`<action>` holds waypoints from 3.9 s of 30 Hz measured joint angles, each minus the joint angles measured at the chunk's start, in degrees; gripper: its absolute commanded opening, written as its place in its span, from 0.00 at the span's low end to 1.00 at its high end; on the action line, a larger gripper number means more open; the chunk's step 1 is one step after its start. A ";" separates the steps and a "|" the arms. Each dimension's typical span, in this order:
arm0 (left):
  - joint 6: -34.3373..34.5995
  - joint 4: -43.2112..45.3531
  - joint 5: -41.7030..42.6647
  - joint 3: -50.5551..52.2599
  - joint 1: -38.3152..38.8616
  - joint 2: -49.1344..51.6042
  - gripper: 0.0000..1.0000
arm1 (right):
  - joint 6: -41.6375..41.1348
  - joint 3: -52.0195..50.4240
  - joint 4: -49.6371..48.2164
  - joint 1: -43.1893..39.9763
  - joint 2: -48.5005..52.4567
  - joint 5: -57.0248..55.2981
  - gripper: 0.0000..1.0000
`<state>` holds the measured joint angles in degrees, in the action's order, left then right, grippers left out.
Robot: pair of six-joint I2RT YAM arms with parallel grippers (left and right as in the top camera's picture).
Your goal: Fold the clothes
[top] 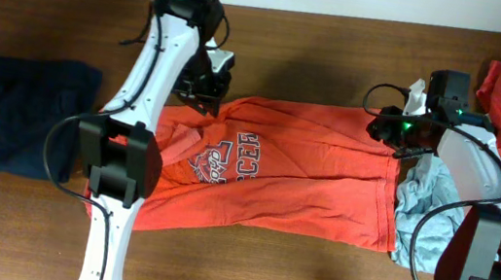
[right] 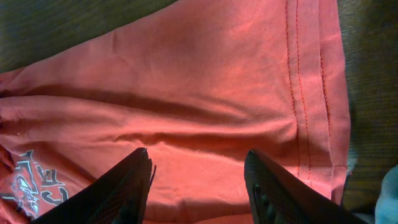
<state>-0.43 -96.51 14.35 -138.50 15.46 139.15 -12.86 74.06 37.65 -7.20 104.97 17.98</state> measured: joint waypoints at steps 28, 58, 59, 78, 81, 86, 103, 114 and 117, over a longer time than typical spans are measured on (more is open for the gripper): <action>1.01 34.29 -19.21 54.49 2.40 -30.03 0.59 | 0.00 0.02 1.11 0.00 0.00 -0.13 0.53; -4.33 35.10 -20.55 55.25 2.36 -25.97 0.01 | 0.02 0.02 1.16 0.00 0.00 -0.13 0.53; -4.33 33.27 -21.05 54.97 2.36 -25.97 0.00 | 0.02 0.02 1.07 0.00 0.00 -0.13 0.53; -0.98 17.94 -23.21 51.17 -1.73 -28.74 0.11 | 0.02 0.02 0.90 0.00 0.00 -0.13 0.53; -1.01 18.03 -22.69 51.17 -1.73 -28.72 0.11 | 0.02 0.02 0.81 0.00 0.00 -0.13 0.53; -0.83 22.14 -22.32 51.17 -1.75 -28.74 0.19 | 0.00 0.02 0.66 0.00 0.00 -0.13 0.53; 0.83 40.87 -23.12 51.06 -4.74 -27.89 0.50 | 0.00 0.02 1.18 0.00 0.00 -0.13 0.53; -3.74 46.62 -11.98 50.90 -8.07 -21.11 0.46 | 0.04 0.02 1.16 0.00 0.00 -0.13 0.53; -5.29 46.64 -8.02 50.90 -8.04 -21.11 0.45 | 0.02 0.02 1.16 0.00 0.00 -0.13 0.53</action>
<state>-5.72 -49.87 6.33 -87.59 7.42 118.04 -12.84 74.08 38.81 -7.20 104.97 17.85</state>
